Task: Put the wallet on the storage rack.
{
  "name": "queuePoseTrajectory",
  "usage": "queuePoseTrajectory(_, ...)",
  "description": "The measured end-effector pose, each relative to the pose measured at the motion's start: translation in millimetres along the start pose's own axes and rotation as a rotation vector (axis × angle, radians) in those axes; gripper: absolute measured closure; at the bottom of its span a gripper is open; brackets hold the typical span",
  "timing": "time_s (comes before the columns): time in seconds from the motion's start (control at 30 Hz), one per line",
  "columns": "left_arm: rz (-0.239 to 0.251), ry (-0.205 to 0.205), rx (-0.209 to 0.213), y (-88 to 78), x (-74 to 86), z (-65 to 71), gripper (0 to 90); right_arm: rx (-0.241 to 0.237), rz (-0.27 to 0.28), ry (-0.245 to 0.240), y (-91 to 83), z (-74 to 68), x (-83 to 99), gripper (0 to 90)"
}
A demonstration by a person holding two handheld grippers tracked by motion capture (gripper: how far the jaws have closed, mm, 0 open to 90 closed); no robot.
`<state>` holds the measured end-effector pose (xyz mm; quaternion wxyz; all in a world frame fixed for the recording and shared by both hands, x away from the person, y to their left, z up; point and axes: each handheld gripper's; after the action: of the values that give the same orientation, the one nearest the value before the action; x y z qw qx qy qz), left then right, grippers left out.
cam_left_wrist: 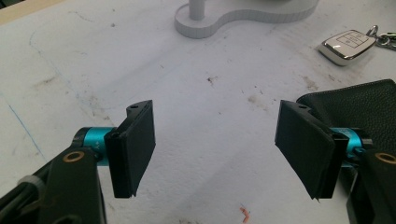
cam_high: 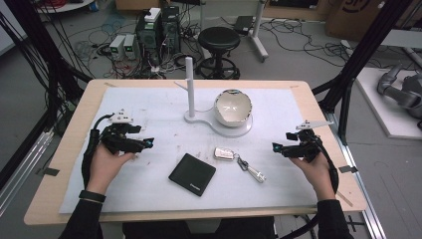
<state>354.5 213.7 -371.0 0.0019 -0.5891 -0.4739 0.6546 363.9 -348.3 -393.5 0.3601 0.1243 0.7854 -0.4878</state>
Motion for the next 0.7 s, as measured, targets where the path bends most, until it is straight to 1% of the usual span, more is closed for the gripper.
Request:
queuePoseTrajectory(0.27, -0.012, -0.004, 0.009, 0.7, -0.3, 0.2, 28.8, 0.002, -0.008, -0.004, 0.5, 0.5, 0.0, 20.5)
queuePoseTrajectory(0.33, -0.014, 0.004, 0.013, 0.5, -1.1, 0.9, 28.8, 0.002, -0.006, -0.004, 1.0, 1.1, -0.2, 20.5)
queuePoseTrajectory(0.37, -0.016, 0.009, 0.012, 0.0, -1.6, 1.2, 28.7, 0.005, -0.014, 0.004, 1.6, 1.2, -0.2, 20.5)
queuePoseTrajectory(0.43, -0.01, 0.007, 0.015, -0.1, -2.2, 2.2, 28.7, 0.002, -0.015, 0.0, 1.9, 1.3, -0.3, 20.5)
queuePoseTrajectory(0.6, -0.01, 0.021, 0.024, 0.5, -3.9, 4.4, 28.7, 0.005, -0.015, -0.005, 2.2, 1.1, -0.3, 20.5)
queuePoseTrajectory(0.7, -0.008, 0.032, 0.029, 0.8, -6.2, 6.0, 28.8, 0.004, -0.012, 0.0, 2.0, 1.2, -0.3, 20.5)
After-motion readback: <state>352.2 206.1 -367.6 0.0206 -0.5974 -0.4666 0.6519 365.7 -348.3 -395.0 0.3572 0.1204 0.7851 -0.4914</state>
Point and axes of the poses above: each handheld gripper's, and its own axes: y roughly forward along the jaws, x roughly out of its underside, z roughly to its right, and after that the axes turned 14 degrees about y, right-handed
